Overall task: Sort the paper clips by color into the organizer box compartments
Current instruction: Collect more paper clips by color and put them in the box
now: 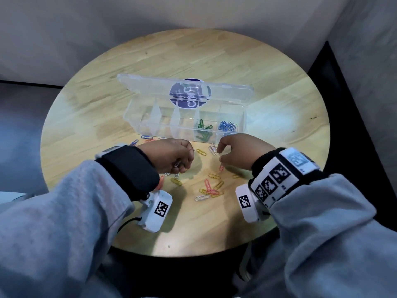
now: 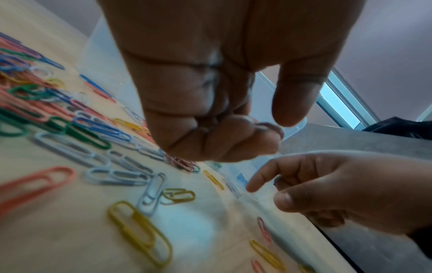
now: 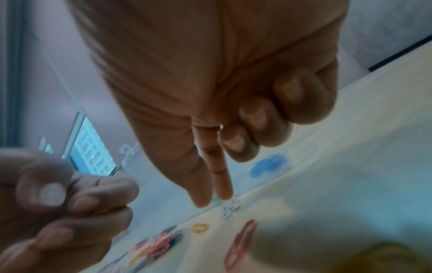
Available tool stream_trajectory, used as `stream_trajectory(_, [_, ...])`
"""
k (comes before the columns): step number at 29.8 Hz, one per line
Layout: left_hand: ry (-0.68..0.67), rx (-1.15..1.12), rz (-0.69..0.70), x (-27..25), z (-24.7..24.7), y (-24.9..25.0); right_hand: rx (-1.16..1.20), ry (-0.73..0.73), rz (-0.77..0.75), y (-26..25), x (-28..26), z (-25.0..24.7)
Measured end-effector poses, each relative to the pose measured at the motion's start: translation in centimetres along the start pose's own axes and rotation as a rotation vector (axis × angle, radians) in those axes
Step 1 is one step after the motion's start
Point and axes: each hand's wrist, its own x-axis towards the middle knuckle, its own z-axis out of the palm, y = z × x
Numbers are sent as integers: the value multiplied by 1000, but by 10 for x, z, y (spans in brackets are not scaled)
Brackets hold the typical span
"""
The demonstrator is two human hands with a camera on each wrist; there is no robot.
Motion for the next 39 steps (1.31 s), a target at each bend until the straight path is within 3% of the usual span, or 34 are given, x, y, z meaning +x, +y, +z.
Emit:
stream_trajectory(2, [2,177,11,-1,0,1,-79,25,2,-5,1,6])
stream_trajectory(7, [52,860,117,-12,9,2,-222,94,16,-16,12,18])
stream_trajectory(14, [15,1163,180,-14,39,-4,-207,116,-5,-21,22,21])
stream_trajectory(22, [33,1175,217,-9,41,-7,-215,116,-13,-26,24,23])
stream_trajectory(30, [15,1120,81,-8,20,-15,-273,-5,6,-36,27,26])
stream_trajectory(35, [27,779,58,-9,-1,-14,-234,-51,10,-34,27,26])
stream_trajectory(39, [117,553,59,-15,-24,-10,-239,-51,-23,-32,25,25])
